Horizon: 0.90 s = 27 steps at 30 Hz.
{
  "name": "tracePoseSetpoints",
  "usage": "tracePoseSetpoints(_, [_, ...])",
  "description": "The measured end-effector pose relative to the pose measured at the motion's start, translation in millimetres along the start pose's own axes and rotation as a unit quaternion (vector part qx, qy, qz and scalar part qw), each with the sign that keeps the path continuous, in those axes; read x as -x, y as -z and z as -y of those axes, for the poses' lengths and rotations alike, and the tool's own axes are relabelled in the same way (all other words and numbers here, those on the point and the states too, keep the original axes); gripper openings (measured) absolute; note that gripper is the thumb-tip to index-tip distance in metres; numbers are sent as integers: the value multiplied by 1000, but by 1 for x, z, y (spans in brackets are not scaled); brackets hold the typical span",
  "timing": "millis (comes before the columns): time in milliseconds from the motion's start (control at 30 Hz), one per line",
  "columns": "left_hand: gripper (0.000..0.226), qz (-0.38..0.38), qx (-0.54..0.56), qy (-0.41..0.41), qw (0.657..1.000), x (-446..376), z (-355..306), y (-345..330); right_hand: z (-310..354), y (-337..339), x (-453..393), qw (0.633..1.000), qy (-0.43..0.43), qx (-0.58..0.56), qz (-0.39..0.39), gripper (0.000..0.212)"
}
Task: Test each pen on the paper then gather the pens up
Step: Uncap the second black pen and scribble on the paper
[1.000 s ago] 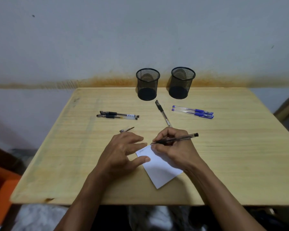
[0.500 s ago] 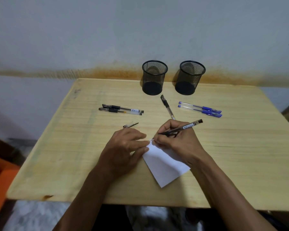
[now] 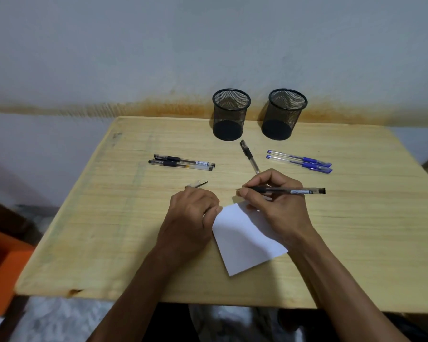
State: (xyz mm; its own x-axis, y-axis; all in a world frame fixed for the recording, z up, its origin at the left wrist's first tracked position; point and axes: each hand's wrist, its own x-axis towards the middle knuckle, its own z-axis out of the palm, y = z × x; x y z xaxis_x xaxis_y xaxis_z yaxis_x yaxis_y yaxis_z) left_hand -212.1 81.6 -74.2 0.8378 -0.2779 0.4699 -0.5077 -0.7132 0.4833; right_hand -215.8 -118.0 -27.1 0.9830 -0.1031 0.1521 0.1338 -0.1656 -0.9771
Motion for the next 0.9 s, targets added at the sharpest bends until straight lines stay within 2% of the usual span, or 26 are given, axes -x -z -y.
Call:
tracePoseSetpoints(133, [19, 24, 6, 62, 998, 0, -4, -1, -3, 0, 1, 1000, -3, 20, -3, 11])
tracePoseSetpoints(233, [7, 36, 21, 85, 995, -1, -7, 4, -8, -1, -2, 999, -28, 23, 0, 11])
tracePoseSetpoints(300, [9, 43, 19, 63, 997, 2, -5, 9, -12, -1, -5, 999, -42, 29, 10, 11])
tracePoseSetpoints(400, [29, 68, -36, 7, 997, 10, 2, 15, -11, -1, -5, 997, -37, 59, 29, 10])
tracePoseSetpoints(567, [51, 96, -76, 20, 992, 17, 0, 20, -6, 2, -7, 996, -10, 81, 36, 11])
tracePoseSetpoints(733, [56, 94, -86, 27, 991, 19, -3, 16, 0, -9, 7, 995, 9, 80, 67, 11])
tracePoseSetpoints(900, [58, 114, -109, 11, 987, 17, -3, 17, -5, -17, 4, 994, -41, 74, 72, 12])
